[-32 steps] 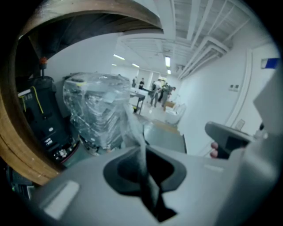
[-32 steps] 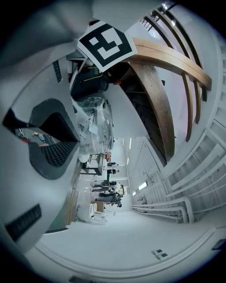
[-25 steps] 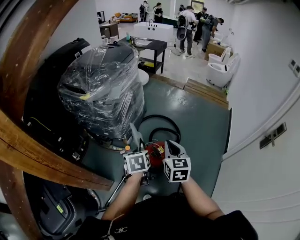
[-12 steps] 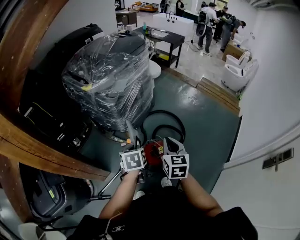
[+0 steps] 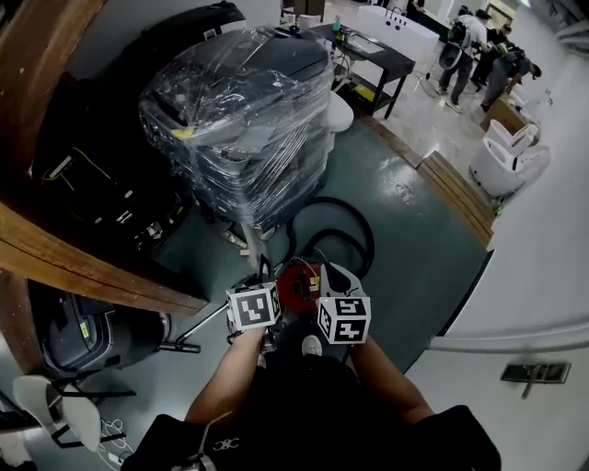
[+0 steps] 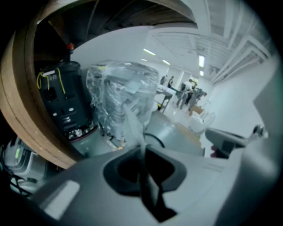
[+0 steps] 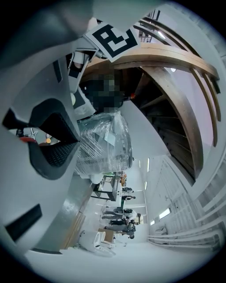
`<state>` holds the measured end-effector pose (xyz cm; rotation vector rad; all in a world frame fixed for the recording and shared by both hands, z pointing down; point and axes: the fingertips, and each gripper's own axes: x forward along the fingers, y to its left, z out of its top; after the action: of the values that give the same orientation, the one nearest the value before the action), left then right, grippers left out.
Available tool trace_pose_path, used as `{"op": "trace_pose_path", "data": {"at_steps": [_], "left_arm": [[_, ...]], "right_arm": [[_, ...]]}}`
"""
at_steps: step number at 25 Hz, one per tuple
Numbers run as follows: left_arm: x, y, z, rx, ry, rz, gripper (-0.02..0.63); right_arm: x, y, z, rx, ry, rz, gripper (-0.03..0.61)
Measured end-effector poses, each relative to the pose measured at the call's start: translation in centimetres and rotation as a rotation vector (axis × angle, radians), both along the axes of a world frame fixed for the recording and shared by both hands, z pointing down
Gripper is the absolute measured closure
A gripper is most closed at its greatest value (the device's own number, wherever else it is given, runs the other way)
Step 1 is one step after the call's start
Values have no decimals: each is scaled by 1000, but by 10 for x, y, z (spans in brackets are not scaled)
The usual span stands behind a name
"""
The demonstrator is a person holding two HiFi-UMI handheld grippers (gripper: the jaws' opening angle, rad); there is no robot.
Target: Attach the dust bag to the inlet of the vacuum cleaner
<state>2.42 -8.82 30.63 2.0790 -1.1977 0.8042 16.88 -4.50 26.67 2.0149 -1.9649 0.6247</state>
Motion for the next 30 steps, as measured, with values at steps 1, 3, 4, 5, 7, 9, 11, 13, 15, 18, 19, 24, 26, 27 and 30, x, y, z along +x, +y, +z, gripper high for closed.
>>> {"op": "trace_pose_path", "data": {"at_steps": [1,3,4,5,7,9,11,13,15,18,19,24,26,27,30], "left_arm": [[-1,0,4,-5,-4,-11,589],[-6,2,12,-14,-19,-32,591],[-10,3,17,-19,-24,-43,589],[-14,4,21,-25,-26,-53,591],[-22,7,30,-35,-22,-72,590],[-32,11,37,-38,-29,-96,589],[-42,12,44,-34,-44,-115,589],[-52,13,54,-38,-54,-131,589],[-61,15,69,-54,-63,-144,589],[-74,17,101,-86,-90,-158,589],[-79,16,114,-97,-99,-163,589],[-96,8,180,-145,-127,-176,589],[-99,6,208,-157,-136,-174,589],[-102,5,221,-162,-140,-174,589],[-110,1,262,-168,-160,-172,589]], "right_arm": [[1,-3,6,-10,-5,-13,581],[1,-9,18,-32,-14,-37,581],[0,-11,25,-44,-19,-48,581],[-1,-14,32,-57,-23,-59,581],[-5,-18,46,-85,-29,-81,581],[-9,-21,61,-115,-31,-102,581],[-13,-27,72,-134,-29,-117,581],[-15,-33,82,-148,-28,-124,581],[-18,-36,93,-167,-32,-130,581],[-21,-37,118,-205,-33,-139,581],[-22,-36,128,-219,-33,-140,581],[-26,-32,188,-294,-42,-140,581],[-28,-29,213,-320,-42,-142,581],[-29,-27,225,-330,-45,-142,581],[-33,-27,257,-335,-71,-135,581]]}}
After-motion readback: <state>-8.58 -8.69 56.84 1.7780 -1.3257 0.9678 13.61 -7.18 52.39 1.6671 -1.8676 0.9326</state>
